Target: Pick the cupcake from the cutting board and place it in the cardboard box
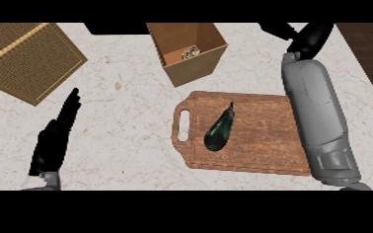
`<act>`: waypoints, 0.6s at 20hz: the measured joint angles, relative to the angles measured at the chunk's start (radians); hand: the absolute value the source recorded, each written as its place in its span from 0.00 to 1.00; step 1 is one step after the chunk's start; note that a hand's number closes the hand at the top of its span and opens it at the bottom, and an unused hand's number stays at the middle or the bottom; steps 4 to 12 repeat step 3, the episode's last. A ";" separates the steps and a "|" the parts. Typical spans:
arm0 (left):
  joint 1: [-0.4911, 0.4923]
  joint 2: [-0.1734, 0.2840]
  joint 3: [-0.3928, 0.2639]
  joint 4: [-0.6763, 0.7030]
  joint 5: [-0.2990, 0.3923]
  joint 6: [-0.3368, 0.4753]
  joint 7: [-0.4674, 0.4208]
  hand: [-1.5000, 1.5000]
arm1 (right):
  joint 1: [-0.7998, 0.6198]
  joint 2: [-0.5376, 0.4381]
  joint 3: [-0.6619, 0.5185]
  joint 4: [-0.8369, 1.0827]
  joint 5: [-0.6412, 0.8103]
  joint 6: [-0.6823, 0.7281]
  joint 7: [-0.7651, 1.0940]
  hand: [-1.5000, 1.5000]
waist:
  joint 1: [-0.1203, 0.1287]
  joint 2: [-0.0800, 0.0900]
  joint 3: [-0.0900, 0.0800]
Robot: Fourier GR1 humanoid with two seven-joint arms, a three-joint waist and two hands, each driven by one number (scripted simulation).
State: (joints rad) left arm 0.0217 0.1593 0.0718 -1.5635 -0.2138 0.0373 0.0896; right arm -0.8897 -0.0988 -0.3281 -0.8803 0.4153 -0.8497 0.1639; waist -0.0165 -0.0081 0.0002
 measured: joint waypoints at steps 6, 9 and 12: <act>0.008 0.000 0.002 0.000 -0.005 0.002 -0.003 0.50 | 0.132 -0.033 0.018 -0.152 -0.028 0.082 0.017 0.00 | -0.007 -0.002 0.000; 0.008 0.000 0.002 0.000 -0.005 0.002 -0.003 0.50 | 0.132 -0.033 0.018 -0.152 -0.028 0.082 0.017 0.00 | -0.007 -0.002 0.000; 0.008 0.000 0.002 0.000 -0.005 0.002 -0.003 0.50 | 0.132 -0.033 0.018 -0.152 -0.028 0.082 0.017 0.00 | -0.007 -0.002 0.000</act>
